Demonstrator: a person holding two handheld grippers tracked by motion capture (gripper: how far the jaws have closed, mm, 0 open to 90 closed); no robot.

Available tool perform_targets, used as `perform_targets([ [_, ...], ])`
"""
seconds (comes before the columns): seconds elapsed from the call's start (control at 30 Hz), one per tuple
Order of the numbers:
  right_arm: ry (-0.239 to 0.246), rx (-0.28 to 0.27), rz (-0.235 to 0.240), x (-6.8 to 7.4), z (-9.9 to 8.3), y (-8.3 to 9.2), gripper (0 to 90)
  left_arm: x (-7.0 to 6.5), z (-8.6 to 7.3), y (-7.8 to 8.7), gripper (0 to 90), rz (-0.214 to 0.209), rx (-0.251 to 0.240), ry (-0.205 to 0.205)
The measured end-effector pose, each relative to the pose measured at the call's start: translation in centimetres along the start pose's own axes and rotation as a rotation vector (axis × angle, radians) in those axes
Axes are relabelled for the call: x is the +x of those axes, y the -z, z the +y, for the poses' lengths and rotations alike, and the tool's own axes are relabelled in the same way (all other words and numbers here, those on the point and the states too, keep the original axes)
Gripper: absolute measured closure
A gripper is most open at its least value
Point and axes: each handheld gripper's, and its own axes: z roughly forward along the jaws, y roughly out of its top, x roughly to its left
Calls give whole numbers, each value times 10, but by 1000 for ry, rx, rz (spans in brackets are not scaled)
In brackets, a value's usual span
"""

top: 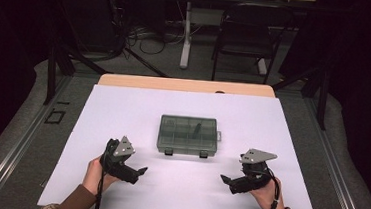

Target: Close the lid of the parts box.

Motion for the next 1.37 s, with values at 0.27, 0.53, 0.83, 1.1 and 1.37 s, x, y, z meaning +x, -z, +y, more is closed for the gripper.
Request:
perform_targets([
  [0.27, -27, -3, -19, -3, -13, 8, 0, -1, -12, 6, 0, 6, -24, 12],
  [0.53, -47, 5, -35, -6, -22, 12, 0, -2, -28, 13, 0, 17, -25, 44],
  [0.83, -59, 26, -58, -6, -32, 13, 0, -6, -45, 18, 0, 23, -5, 58],
  [1.1, -68, 41, -81, -4, -42, 15, 0, -9, -52, 24, 0, 46, 4, 51],
  [1.37, -74, 33, -84, -3, -44, 17, 0, -6, -51, 22, 0, 38, 0, 54],
])
